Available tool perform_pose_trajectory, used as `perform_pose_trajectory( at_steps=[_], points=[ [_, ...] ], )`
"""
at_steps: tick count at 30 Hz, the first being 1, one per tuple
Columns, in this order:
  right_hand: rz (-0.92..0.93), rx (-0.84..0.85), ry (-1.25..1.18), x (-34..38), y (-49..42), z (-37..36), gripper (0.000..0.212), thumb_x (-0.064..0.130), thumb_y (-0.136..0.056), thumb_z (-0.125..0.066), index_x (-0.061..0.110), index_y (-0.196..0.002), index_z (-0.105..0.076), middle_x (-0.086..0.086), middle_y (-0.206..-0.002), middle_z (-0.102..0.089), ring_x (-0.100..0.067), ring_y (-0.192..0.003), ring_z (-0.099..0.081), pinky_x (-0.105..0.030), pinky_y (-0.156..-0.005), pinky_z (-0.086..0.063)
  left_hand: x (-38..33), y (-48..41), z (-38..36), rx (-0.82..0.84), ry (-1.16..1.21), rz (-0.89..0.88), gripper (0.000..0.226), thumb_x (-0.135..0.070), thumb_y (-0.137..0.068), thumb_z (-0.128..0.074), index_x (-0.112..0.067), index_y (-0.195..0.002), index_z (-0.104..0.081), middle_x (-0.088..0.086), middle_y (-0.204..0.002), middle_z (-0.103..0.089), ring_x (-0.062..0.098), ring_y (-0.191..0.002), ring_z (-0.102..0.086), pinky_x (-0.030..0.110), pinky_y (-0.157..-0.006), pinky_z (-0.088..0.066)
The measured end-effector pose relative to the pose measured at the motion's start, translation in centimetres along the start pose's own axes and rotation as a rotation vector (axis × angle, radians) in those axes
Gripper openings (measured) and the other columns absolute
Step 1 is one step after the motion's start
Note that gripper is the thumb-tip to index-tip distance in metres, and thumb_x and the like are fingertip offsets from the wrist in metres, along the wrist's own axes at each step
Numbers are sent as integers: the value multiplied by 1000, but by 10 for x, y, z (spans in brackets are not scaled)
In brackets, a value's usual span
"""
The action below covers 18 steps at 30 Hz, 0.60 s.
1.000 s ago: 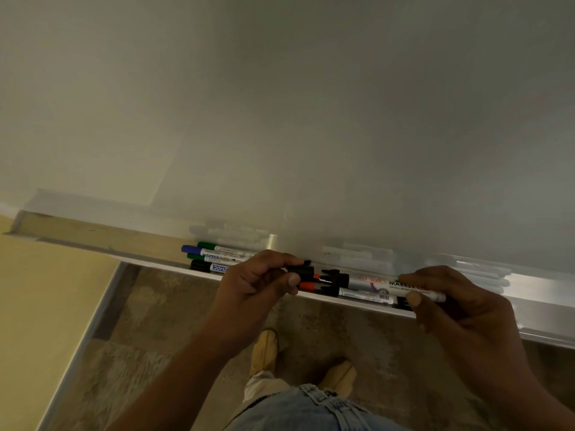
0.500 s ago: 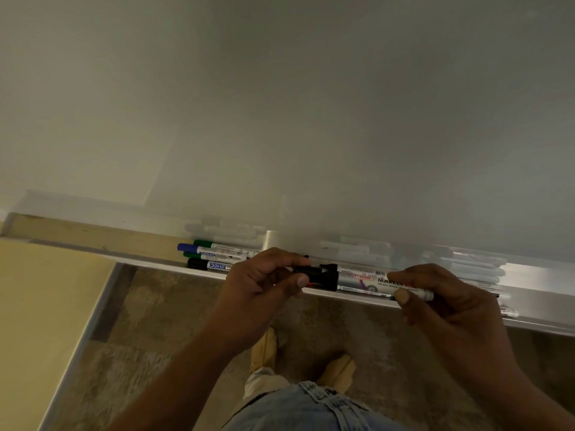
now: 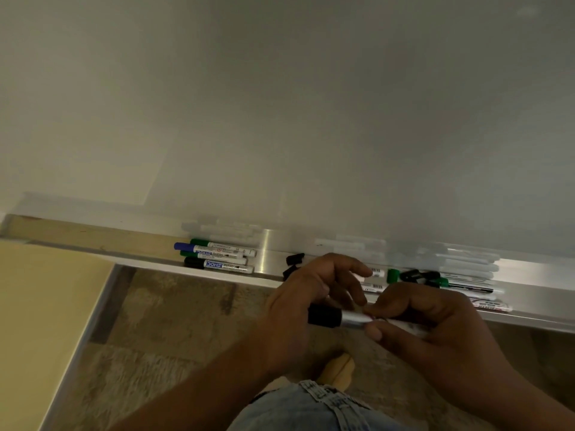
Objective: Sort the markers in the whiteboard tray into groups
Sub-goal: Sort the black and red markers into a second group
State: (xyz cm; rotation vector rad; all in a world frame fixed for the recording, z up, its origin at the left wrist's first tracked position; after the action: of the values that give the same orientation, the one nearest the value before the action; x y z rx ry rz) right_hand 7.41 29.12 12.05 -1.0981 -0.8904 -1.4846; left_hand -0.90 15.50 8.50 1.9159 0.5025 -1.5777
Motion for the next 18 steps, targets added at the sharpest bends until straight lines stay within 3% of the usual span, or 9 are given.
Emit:
perform_pose_trajectory(
  at_steps=[3, 6, 9, 11, 14, 16, 18],
  points=[
    [33, -4, -6, 6, -2, 4, 16, 41, -69, -80, 28, -68, -70, 11, -66, -66, -6, -61, -62, -12, -56, -47, -4, 0, -4, 23, -158, -73, 44, -30, -87, -28, -42, -109, -63, -7, -93, -65, 10, -88, -60, 31, -80, -50],
    [48, 12, 32, 6, -3, 5, 14, 41, -72, -77, 29, -70, -69, 13, -67, -64, -4, -61, -60, -9, -57, -44, -8, 1, -3, 17, -169, -101, 55, -15, -89, -27, -52, -107, -63, -17, -92, -65, 1, -87, -59, 18, -77, -47],
    [0, 38, 39, -8, -3, 0, 18, 45, -75, -72, 28, -75, -69, 10, -72, -66, -8, -64, -61, -16, -55, -47, -13, -3, -1, 56, -260, -95, 42, -26, -88, -32, -25, -105, -70, -33, -86, -63, -9, -81, -59, 6, -70, -44],
    [-27, 51, 105, -21, -5, 0, 19, 49, -77, -70, 31, -83, -68, 11, -78, -68, -10, -68, -63, -20, -56, -50, -2, -11, 6, 39, -270, 30, 38, -30, -93, -36, -14, -99, -70, -26, -72, -64, -5, -65, -59, 7, -57, -42],
    [-91, 5, 158, -50, -11, 9, 17, 48, -73, -67, 39, -87, -67, 14, -91, -70, -11, -77, -67, -26, -63, -56, 25, -18, 22, -122, -195, 199, 28, -32, -96, -51, -17, -82, -70, -8, -53, -61, 5, -46, -54, 18, -45, -42],
    [-107, -15, 206, -74, -11, 13, 17, 37, -77, -71, 40, -93, -67, 18, -93, -71, -7, -83, -67, -24, -68, -56, 43, -18, 28, -192, -155, 248, 27, -34, -93, -57, -12, -82, -68, -2, -51, -61, 10, -44, -56, 22, -43, -42],
    [-86, -17, 303, -94, -10, 13, 30, 20, -80, -75, 42, -98, -66, 22, -97, -69, -2, -88, -65, -17, -72, -55, 60, -20, 31, -219, -136, 276, 24, -34, -91, -60, -12, -85, -67, 1, -55, -65, 13, -48, -61, 24, -45, -45]
  ],
)
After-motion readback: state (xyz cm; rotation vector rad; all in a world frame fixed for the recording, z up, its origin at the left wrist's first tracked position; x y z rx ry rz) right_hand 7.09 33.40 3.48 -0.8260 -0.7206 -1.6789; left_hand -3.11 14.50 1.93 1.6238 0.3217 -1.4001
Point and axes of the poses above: each hand's wrist, its own y-axis away from the middle knuckle, its own z-axis out of the back of the hand, x = y × z, the point moved 5 cm from there along -y, towards the middle knuckle
